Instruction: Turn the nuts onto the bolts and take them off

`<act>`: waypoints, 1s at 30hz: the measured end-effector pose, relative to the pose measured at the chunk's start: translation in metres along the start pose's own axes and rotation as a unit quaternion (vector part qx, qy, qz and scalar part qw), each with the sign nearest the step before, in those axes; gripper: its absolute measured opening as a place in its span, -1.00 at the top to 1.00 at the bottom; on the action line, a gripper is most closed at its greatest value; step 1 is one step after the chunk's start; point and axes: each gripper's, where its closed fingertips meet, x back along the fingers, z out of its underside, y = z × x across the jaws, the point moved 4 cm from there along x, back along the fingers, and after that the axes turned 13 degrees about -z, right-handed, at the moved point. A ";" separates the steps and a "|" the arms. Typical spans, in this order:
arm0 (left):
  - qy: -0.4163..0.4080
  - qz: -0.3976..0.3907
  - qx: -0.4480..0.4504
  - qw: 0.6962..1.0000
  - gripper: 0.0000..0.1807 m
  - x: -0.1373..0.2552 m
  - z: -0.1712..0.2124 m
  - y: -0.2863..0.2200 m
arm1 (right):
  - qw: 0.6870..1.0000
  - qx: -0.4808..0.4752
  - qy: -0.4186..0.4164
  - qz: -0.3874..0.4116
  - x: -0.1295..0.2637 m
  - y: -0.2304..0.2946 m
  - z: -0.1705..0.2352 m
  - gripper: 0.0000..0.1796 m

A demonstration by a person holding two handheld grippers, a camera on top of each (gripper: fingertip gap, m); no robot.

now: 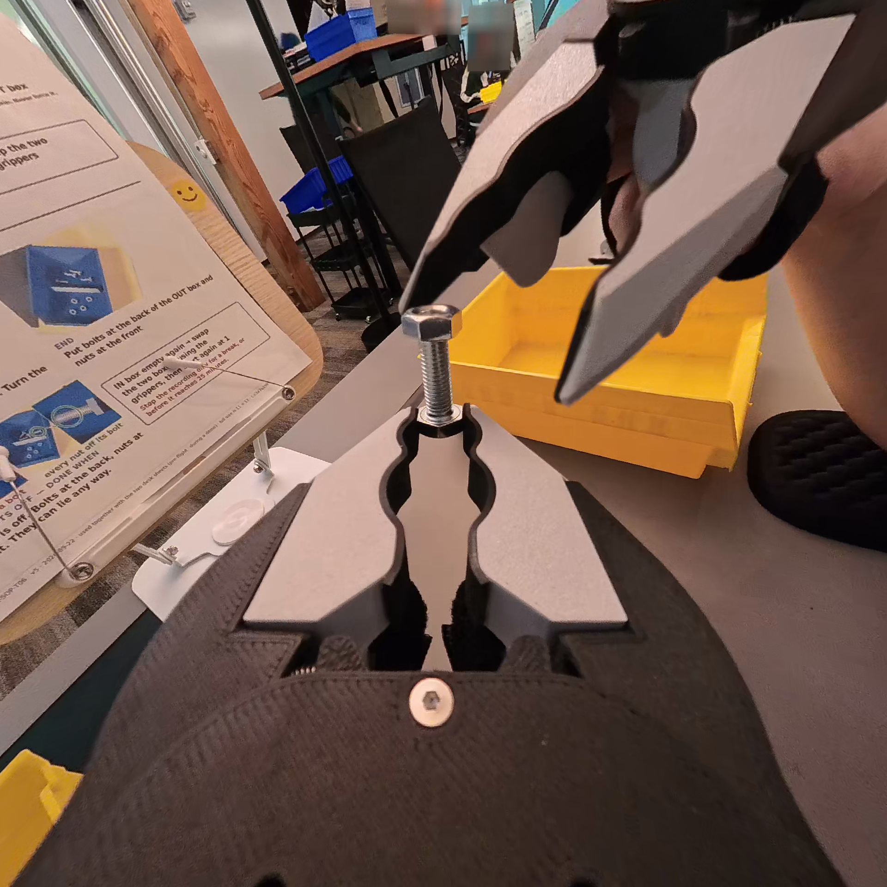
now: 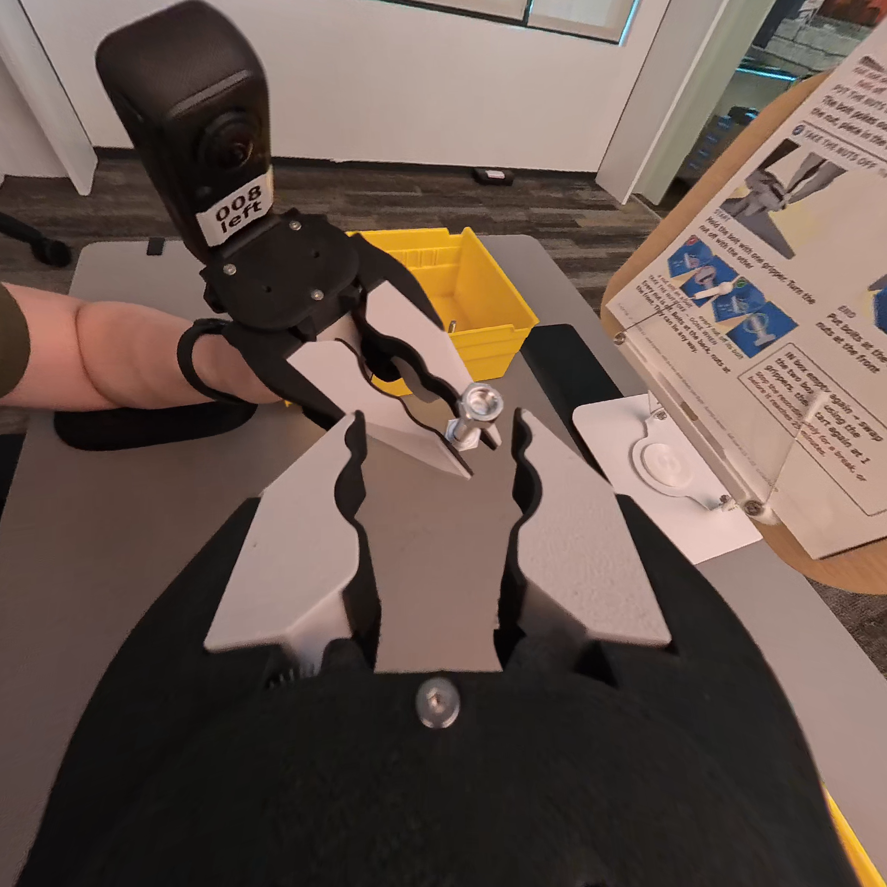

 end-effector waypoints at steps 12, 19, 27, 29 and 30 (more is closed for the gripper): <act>0.006 -0.005 0.010 1.000 0.82 -0.002 0.003 0.004 | 1.000 0.000 0.008 0.022 0.004 -0.005 0.002 0.36; 0.004 0.000 0.000 1.000 0.82 -0.002 0.003 -0.002 | 1.000 0.016 0.009 -0.009 -0.006 0.006 0.001 0.24; 0.011 0.004 0.023 1.000 0.82 -0.003 0.006 0.003 | 0.999 -0.003 0.033 -0.002 0.002 0.000 0.010 0.32; 0.012 0.009 0.018 1.000 0.82 -0.004 0.006 -0.001 | 1.000 -0.005 0.017 -0.002 -0.001 -0.002 0.007 0.25; 0.013 0.012 0.014 1.000 0.82 -0.005 0.006 -0.003 | 1.000 -0.002 0.013 -0.007 -0.003 -0.001 0.006 0.23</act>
